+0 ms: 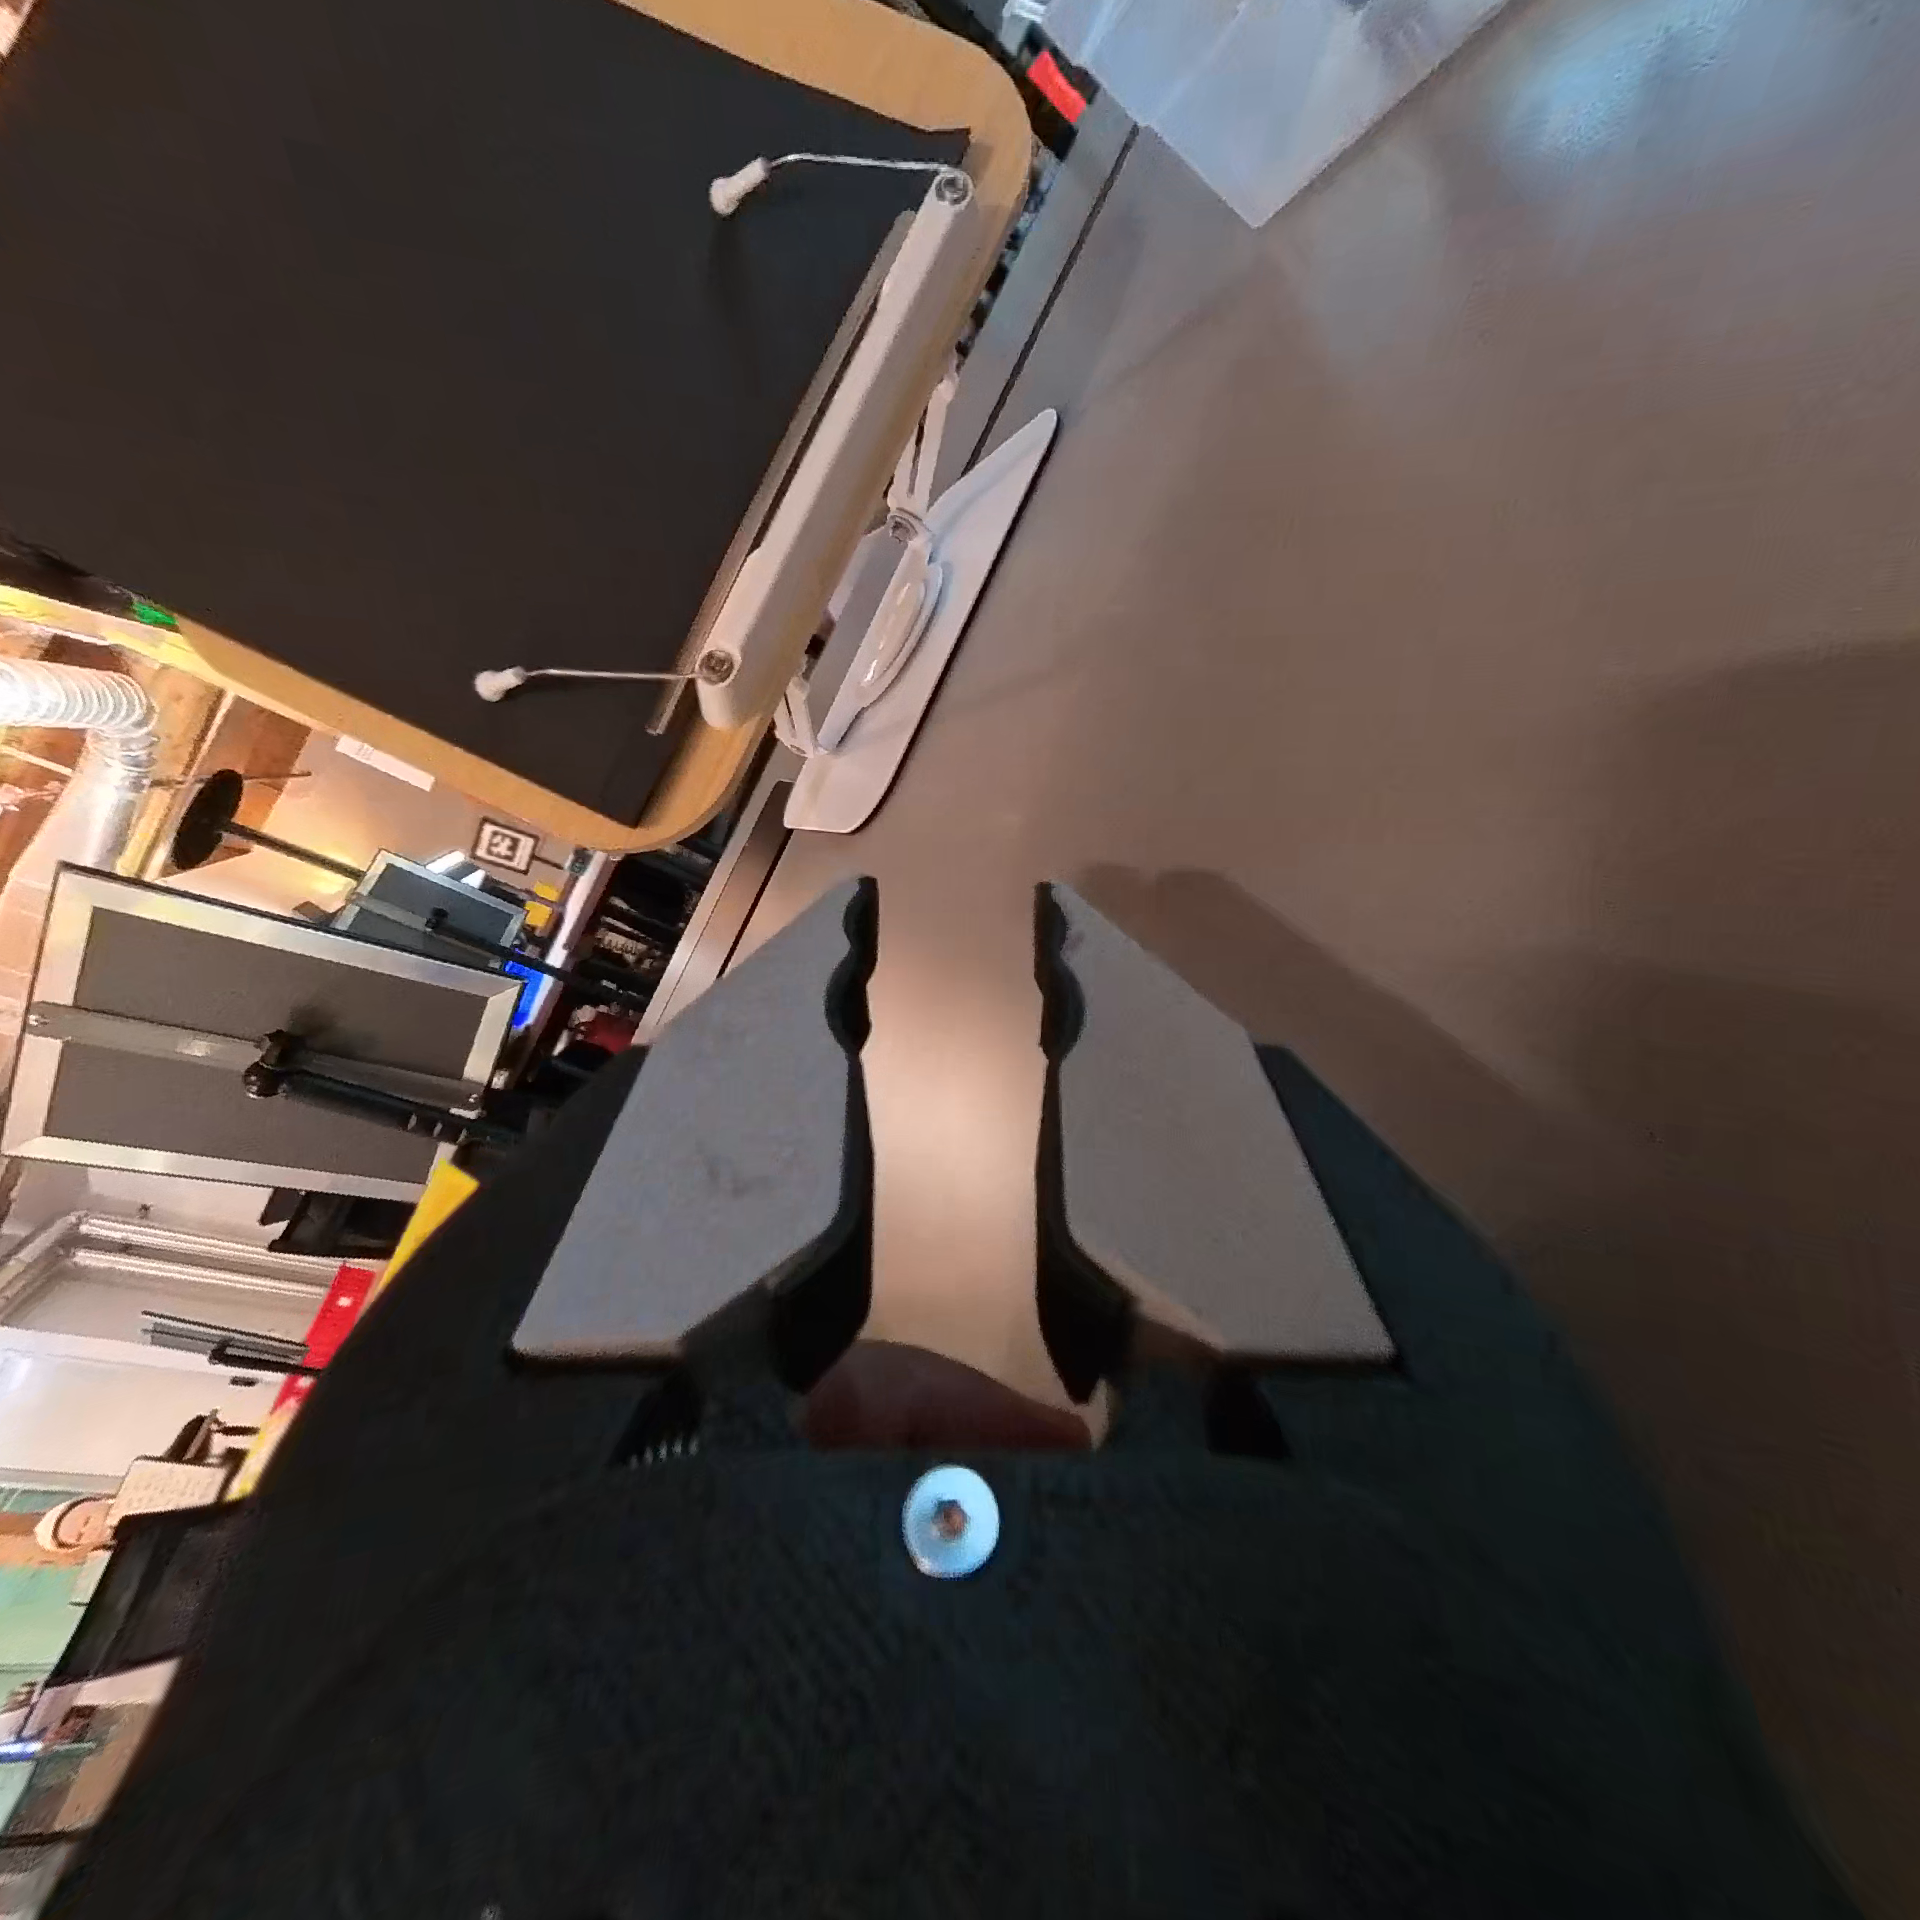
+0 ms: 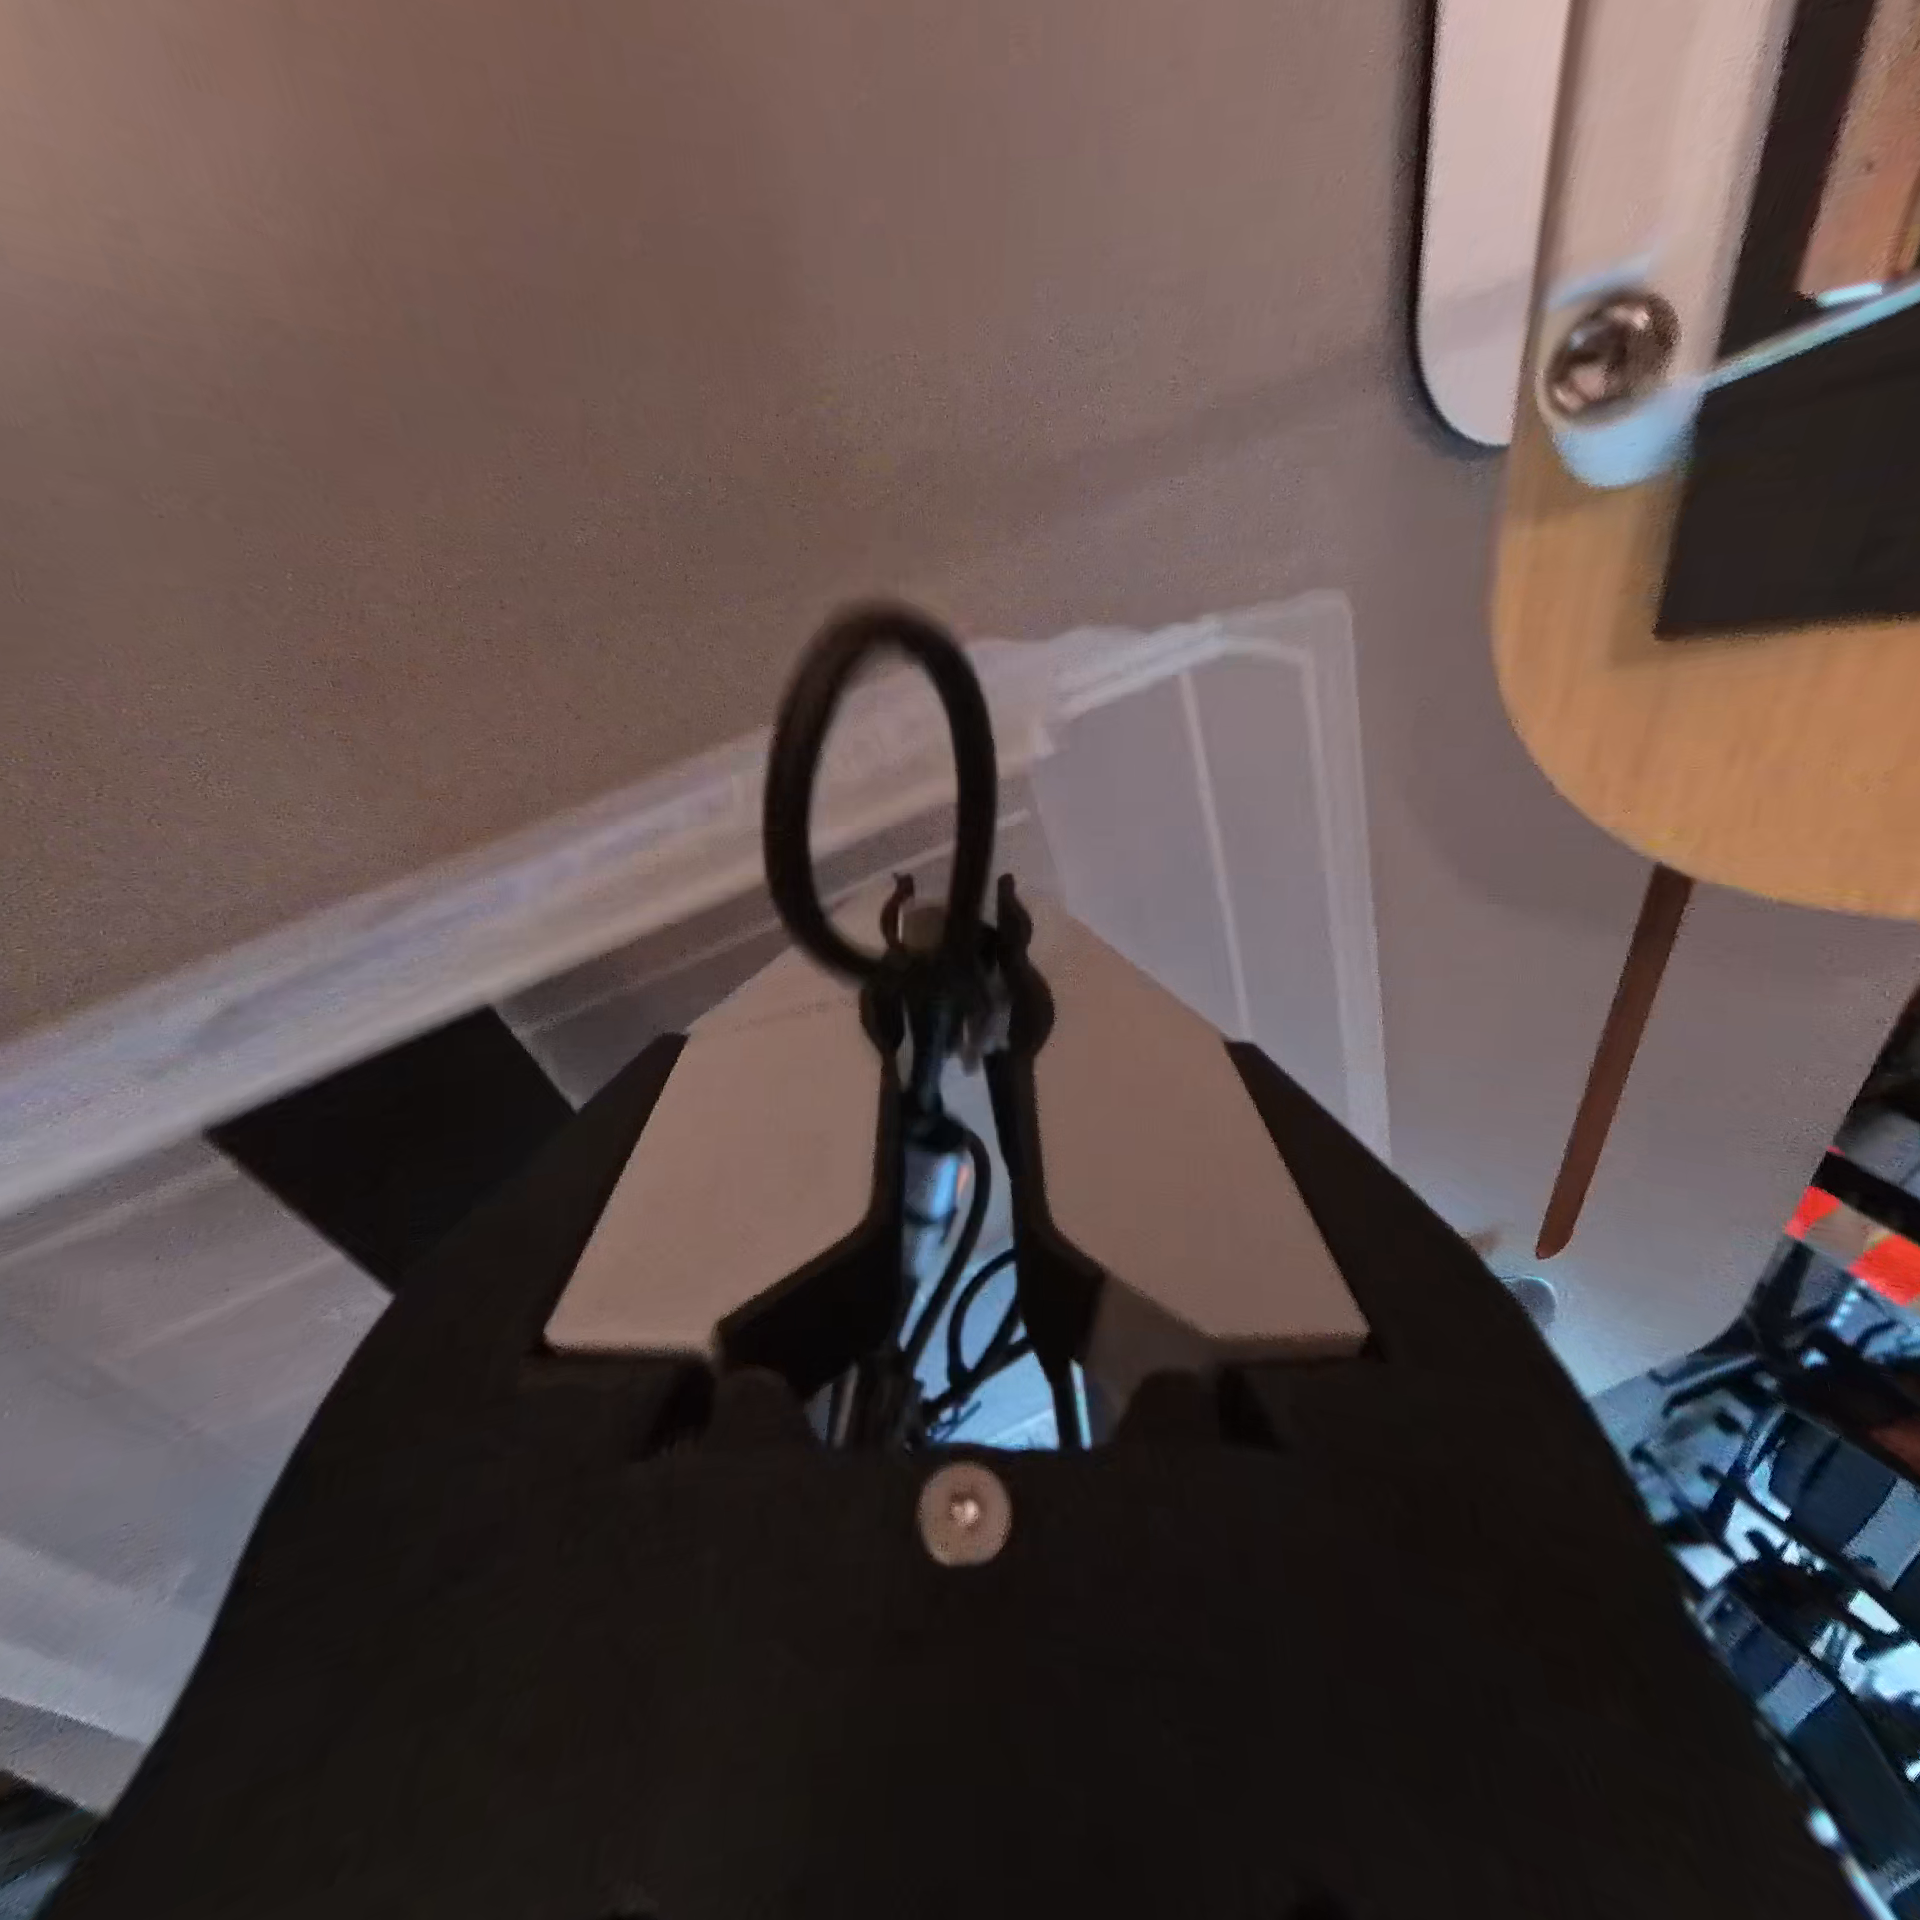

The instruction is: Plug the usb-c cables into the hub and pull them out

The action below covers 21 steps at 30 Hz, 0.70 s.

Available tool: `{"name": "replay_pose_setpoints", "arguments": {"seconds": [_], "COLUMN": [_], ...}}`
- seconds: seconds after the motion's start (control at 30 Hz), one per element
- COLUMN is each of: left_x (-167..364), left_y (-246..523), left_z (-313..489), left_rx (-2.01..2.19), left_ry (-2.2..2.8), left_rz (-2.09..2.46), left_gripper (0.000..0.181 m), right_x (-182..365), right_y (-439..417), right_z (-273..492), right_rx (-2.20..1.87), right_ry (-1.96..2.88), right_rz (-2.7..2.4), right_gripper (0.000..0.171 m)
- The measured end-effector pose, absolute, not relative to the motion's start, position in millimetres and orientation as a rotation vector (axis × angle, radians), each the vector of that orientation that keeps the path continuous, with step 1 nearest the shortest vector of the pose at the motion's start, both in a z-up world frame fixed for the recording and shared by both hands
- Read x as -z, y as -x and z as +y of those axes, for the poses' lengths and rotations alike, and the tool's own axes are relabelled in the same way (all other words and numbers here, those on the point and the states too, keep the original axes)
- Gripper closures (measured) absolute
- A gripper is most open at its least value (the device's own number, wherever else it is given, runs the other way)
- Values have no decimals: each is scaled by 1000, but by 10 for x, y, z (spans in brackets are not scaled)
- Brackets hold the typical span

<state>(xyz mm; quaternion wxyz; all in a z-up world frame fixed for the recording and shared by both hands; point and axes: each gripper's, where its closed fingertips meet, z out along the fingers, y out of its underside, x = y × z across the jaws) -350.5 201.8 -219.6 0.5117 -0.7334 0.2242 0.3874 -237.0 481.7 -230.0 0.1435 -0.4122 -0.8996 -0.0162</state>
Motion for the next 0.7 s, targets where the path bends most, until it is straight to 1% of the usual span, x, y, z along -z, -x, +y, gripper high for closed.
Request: {"name": "replay_pose_setpoints", "arguments": {"seconds": [0.1, 0.17, 0.27, 0.33, 0.4, 0.43, 0.5, 0.57, 0.63, 0.7], "left_x": [2133, 2067, 2048, 2091, 2153, 2185, 2252, 2321, 2363, 2363], "left_y": [3445, 3404, 3360, 3328, 3277, 3238, 3120, 2966, 2815, 2613], "left_z": [2007, 1995, 1997, 2007, 2009, 2003, 1984, 1946, 1866, 1731], "left_rx": [-911, -890, -891, -929, -973, -991, -1025, -1062, -1080, -1009], "left_ry": [1727, 1693, 1677, 1680, 1691, 1698, 1710, 1718, 1745, 1801], "left_rz": [521, 496, 495, 534, 583, 606, 660, 716, 725, 680], "left_gripper": [159, 161, 160, 160, 159, 159, 159, 159, 159, 156], "right_x": [2293, 2105, 1578, 1174, 796, 627, 392, 323, 467, 828], "right_y": [2407, 2404, 2381, 2303, 2200, 2177, 2218, 2311, 2397, 2505], "right_z": [4750, 4724, 4721, 4687, 4608, 4496, 4018, 3315, 2678, 2255], "right_rx": [85, 56, 7, -33, -39, -64, -241, -514, -715, -779], "right_ry": [1221, 1237, 1246, 1283, 1332, 1341, 1316, 1243, 1189, 1182], "right_rz": [-2590, -2539, -2375, -2254, -2112, -2037, -1939, -1916, -1935, -1990], "right_gripper": [161, 158, 142, 120, 112, 111, 110, 109, 107, 106]}}
